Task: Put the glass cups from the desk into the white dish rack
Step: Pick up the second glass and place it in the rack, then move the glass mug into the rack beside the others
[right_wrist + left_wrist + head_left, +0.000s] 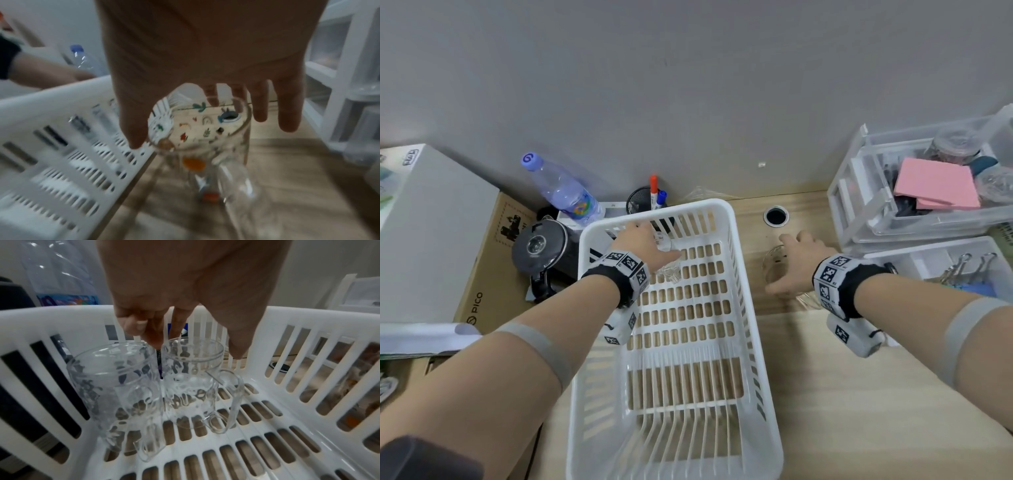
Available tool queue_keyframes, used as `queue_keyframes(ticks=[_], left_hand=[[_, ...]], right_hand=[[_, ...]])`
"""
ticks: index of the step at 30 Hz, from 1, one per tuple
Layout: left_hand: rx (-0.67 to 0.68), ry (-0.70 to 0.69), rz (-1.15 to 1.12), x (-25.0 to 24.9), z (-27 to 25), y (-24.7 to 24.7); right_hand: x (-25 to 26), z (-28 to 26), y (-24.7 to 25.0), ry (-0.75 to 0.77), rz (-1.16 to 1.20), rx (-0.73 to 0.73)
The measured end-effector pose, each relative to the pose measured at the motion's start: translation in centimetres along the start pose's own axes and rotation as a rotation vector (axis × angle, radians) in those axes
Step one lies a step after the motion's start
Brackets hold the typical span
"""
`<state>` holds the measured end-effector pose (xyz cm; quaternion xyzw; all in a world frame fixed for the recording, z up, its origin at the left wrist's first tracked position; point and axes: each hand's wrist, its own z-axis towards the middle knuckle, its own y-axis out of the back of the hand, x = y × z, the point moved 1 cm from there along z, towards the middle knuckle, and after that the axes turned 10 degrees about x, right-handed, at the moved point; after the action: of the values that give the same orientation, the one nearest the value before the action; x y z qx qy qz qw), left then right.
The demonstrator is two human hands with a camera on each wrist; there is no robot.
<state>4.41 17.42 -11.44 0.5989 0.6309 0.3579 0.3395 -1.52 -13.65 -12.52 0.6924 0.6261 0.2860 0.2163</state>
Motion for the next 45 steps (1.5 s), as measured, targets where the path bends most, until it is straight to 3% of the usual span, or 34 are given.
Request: queue_keyframes(ticks=[4, 8, 11, 14, 16, 19, 22, 25, 27, 30, 33, 37, 41, 45], left_hand=[[-0.152, 0.017, -0.065, 0.2, -1.2, 0.6], [-0.238, -0.074, -0.176, 0.1, -2.4, 1.9], [-0.148, -0.121, -0.381, -0.7, -3.1, 3.5], [-0.014, -0.150, -0.656, -2.1, -3.7, 5.4], [0.141, -0.193, -0.904, -3.5, -4.4, 6.7], [0.367, -0.287, -1.219, -5.3, -5.9, 8.6], [0.398, -0.364, -1.301, -5.4, -6.7, 9.8], [0.342, -0.304, -1.283, -3.3, -6.7, 9.8], [0.303, -0.243, -1.239, -1.8, -7.0, 9.5], [0.201, -0.143, -0.997, -1.2, -7.3, 9.0], [0.093, -0.112, -0.669, -2.2, -6.6, 8.0], [0.104, -0.060, -0.297, -5.0, -4.7, 6.1], [0.095, 0.019, -0.182, -7.3, -2.9, 4.0], [0.050, 0.015, -0.256, -7.5, -1.2, 2.3]], right_hand=[[0.8, 0.0, -1.6, -0.016, -0.019, -0.025], [0.1, -0.8, 0.4, -0.091, 0.165, -0.064], [-1.0, -2.1, 4.5, -0.096, 0.437, -0.184], [-0.6, -4.0, 8.9, 0.048, 0.844, -0.337], [1.0, -5.1, 10.7, 0.181, 1.140, -0.253], [5.0, -6.8, 11.3, 0.366, 1.416, -0.004], [8.7, -7.8, 10.2, 0.470, 1.512, 0.105], [11.1, -7.7, 9.0, 0.566, 1.554, 0.199], [12.0, -7.2, 8.3, 0.533, 1.454, 0.218], [11.7, -6.4, 7.9, 0.427, 1.202, 0.096], [9.7, -5.7, 8.0, 0.330, 1.187, -0.080], [6.5, -5.5, 7.6, 0.321, 1.169, -0.170], [4.4, -4.6, 6.5, 0.319, 1.124, -0.226], [3.7, -3.8, 5.2, 0.300, 0.931, -0.254]])
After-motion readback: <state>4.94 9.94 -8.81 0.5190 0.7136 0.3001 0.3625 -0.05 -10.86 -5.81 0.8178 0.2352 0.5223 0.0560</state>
